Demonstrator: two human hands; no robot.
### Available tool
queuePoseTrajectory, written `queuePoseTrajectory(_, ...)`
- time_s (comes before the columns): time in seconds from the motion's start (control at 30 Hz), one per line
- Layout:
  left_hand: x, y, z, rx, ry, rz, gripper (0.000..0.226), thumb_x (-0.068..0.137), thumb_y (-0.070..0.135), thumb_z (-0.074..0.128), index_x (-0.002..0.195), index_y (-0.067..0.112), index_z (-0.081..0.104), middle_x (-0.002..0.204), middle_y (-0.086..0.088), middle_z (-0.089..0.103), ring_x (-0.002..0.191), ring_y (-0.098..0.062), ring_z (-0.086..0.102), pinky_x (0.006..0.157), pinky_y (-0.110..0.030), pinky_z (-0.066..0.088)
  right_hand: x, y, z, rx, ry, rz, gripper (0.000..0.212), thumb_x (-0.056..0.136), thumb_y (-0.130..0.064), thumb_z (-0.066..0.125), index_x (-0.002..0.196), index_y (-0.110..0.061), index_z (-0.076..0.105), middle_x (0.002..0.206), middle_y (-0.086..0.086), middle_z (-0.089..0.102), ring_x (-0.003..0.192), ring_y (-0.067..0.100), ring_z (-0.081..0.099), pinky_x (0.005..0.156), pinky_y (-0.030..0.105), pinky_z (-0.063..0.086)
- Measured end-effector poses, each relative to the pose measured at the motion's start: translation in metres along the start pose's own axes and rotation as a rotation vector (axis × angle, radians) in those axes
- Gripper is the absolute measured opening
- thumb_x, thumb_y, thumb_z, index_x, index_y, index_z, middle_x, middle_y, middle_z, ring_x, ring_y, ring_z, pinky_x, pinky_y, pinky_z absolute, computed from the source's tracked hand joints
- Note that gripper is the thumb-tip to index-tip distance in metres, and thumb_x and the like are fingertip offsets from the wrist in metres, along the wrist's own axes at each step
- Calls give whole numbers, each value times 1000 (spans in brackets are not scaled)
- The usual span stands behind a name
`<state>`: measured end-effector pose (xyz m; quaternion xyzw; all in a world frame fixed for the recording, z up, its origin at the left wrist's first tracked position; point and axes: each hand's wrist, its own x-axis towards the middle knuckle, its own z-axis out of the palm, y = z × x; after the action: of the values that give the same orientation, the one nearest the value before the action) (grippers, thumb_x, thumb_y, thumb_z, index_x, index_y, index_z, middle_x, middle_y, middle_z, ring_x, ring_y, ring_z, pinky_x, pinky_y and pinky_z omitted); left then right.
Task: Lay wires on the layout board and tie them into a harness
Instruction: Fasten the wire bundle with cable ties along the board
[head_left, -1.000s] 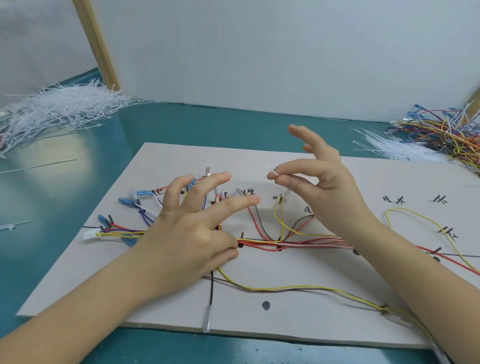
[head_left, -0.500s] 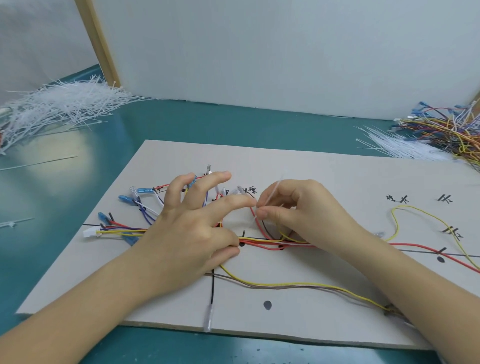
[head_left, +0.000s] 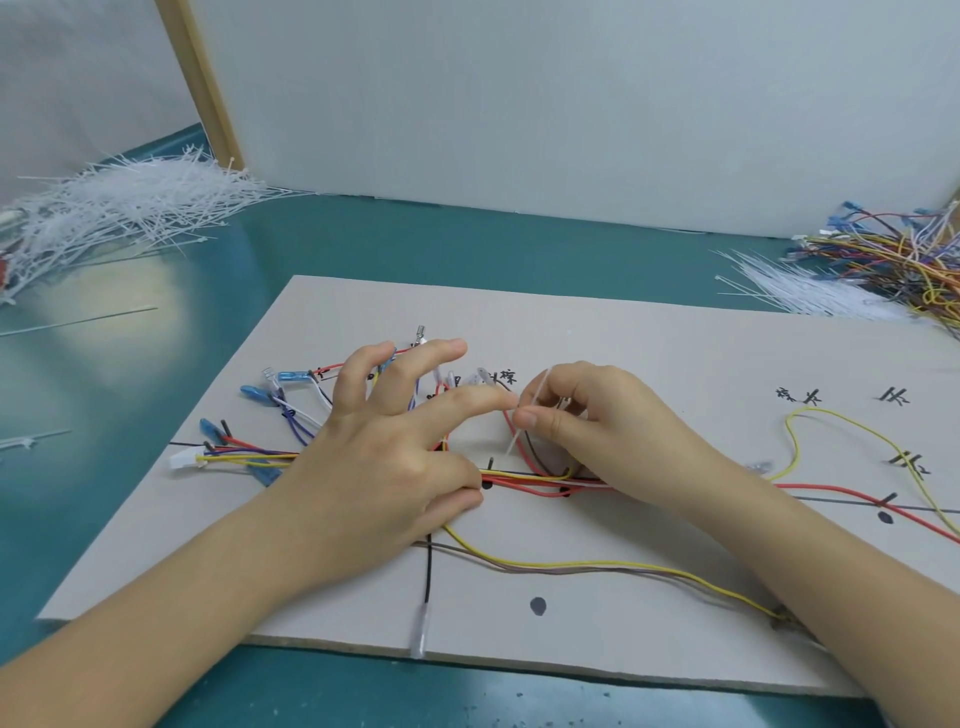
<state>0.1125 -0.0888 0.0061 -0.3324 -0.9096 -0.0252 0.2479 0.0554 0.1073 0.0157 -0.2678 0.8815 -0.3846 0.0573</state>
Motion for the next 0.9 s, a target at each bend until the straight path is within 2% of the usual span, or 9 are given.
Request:
queuePoseTrajectory(0.1,-1,-1,1,2,10,4,25,81,35,53,62,28,68,126,12,44,125,-31,34,99,-47,21,-1,-2,2,-26,-8,-23,15,90,-20,60,82,-10,67,70,-15,54,72,-9,49,66,8,37)
queuePoseTrajectory(0.23,0,0,2,-2,18,9,23,81,35,55,63,28,68,127,12,47,125,-31,35,98,-48,22,-1,-4,5,3,-34,-25,10,85,-21,66,78,-14,69,86,-5,64,82,4,50,77,19,39)
queuePoseTrajectory(0.3,1,2,1,-5,21,15,24,80,34,55,62,27,68,124,9,57,124,-31,36,98,-47,22,-1,-5,7,11,-54,-25,10,85,-20,66,77,-15,69,83,-3,62,81,7,50,76,24,40)
queuePoseTrajectory(0.37,2,2,1,-4,17,16,24,80,33,55,61,27,68,120,7,62,123,-31,37,97,-47,23,-1,-5,7,-14,-35,-28,13,88,-21,63,76,-15,66,81,-7,58,79,8,49,72,17,39)
queuePoseTrajectory(0.5,1,1,1,-4,7,16,23,80,34,55,62,28,68,125,10,56,124,-32,36,98,-47,22,2,-1,5,-113,22,-20,19,92,-23,56,84,-7,64,86,-4,57,80,8,46,71,9,33)
queuePoseTrajectory(0.67,0,0,3,7,9,24,24,81,35,54,63,27,68,127,12,43,125,-31,34,99,-47,21,0,-3,7,-157,-71,-108,17,93,-18,55,77,-18,56,78,-15,46,85,11,41,76,19,31)
queuePoseTrajectory(0.77,0,-1,3,10,12,25,24,81,35,54,63,27,68,127,12,43,125,-31,34,99,-47,21,0,-2,7,-190,-124,-147,14,92,-19,56,84,-11,66,76,-20,44,88,12,41,79,21,33)
queuePoseTrajectory(0.83,1,-1,3,14,11,29,24,81,35,54,63,27,68,127,12,44,125,-31,34,99,-47,21,-1,-2,8,-162,-123,-153,12,90,-20,60,88,-14,70,75,-22,45,87,8,40,78,19,34)
queuePoseTrajectory(0.9,1,0,2,22,14,41,24,81,34,55,62,26,68,126,11,53,124,-31,36,99,-48,22,-1,-3,8,-138,-131,-137,11,88,-23,63,88,-15,71,76,-18,49,88,9,41,78,22,36)
